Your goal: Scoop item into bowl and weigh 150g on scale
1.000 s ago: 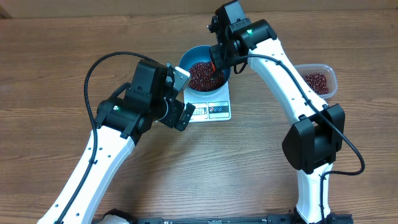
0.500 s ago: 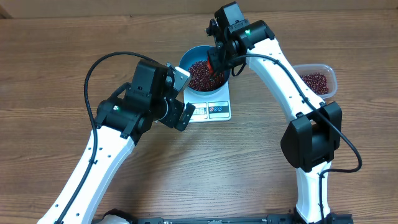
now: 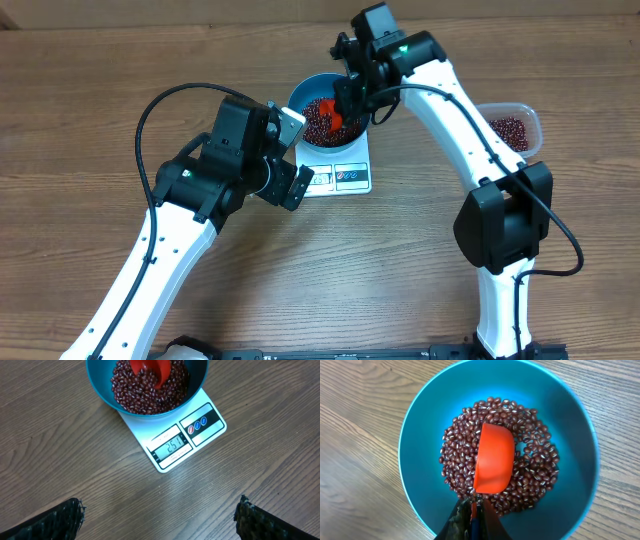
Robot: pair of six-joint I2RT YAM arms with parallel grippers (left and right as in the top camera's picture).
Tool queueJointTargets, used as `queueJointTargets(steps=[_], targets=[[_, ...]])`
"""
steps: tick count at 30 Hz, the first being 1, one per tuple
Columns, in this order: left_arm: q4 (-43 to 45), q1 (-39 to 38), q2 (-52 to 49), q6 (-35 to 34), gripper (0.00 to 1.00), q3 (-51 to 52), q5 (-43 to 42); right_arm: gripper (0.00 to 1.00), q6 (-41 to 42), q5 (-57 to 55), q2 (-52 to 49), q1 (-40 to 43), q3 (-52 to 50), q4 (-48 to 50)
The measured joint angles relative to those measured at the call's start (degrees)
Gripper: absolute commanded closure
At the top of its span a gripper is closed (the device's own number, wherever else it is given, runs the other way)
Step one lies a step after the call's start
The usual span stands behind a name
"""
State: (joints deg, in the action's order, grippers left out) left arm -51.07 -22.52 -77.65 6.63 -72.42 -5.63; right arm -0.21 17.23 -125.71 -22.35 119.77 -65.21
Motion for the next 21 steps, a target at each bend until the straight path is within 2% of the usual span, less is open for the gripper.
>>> queueJointTargets(steps=[10,21], targets=[[0.0,0.0,0.0,0.0,0.00,0.0,0.0,0.96,0.0,8.8,0.2,6.0,0.1,-1.9],[0.0,0.0,0.0,0.0,0.00,0.0,0.0,0.96,-0.7,11.0,5.9,6.6,0.1,-2.8]])
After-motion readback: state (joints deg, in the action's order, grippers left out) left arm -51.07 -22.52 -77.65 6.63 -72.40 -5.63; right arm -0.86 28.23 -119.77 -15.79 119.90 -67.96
